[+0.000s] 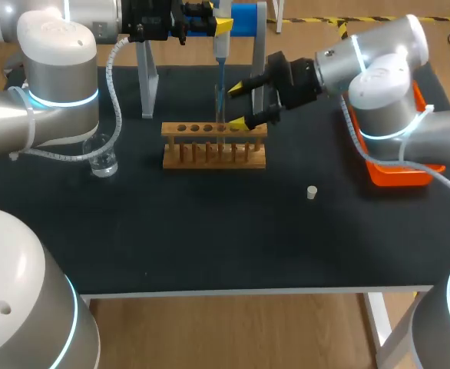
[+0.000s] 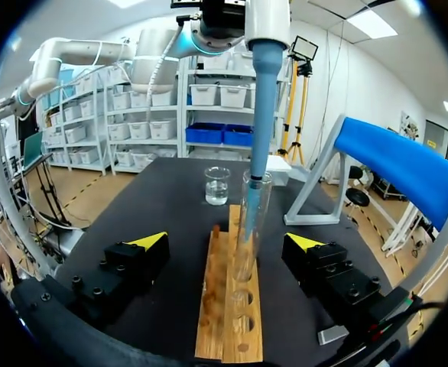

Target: Invert the test tube, pick up the pipette, mount the tip to pipette, aspirate from beaker and dispense into the tube, eject the tip, return the pipette, and cap with the stopper.

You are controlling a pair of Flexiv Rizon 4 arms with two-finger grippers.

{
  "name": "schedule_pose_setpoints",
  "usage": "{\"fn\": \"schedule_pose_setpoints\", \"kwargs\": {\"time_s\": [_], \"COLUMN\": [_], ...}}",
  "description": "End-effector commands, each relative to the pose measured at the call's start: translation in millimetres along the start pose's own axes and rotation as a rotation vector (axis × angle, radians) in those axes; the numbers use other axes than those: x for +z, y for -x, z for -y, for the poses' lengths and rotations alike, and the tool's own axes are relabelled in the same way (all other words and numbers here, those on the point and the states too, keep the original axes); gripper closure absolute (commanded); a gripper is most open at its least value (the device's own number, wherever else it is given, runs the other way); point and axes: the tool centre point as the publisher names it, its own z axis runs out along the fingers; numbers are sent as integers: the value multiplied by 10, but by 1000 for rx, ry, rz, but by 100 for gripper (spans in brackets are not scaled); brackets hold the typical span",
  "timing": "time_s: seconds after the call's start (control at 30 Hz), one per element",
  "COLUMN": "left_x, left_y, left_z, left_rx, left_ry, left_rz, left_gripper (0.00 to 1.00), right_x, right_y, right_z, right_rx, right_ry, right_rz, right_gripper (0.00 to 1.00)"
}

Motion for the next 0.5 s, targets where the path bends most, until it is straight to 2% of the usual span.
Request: {"fn": "schedule_pose_setpoints", "kwargs": {"time_s": [0.03,0.5], "left_x": [0,0], "left_y": [-4,-4], "left_z": [5,5], "left_rx": [0,0], "left_ry": [0,0], "left_rz": [1,1], "left_gripper": [100,100], "right_x": [123,371], "right_y": [55,158], "right_z": [27,40], "right_rx": [1,-16], "right_ry": [-5,-32], "right_rz": [-4,-14], "right_gripper": [0,0]}}
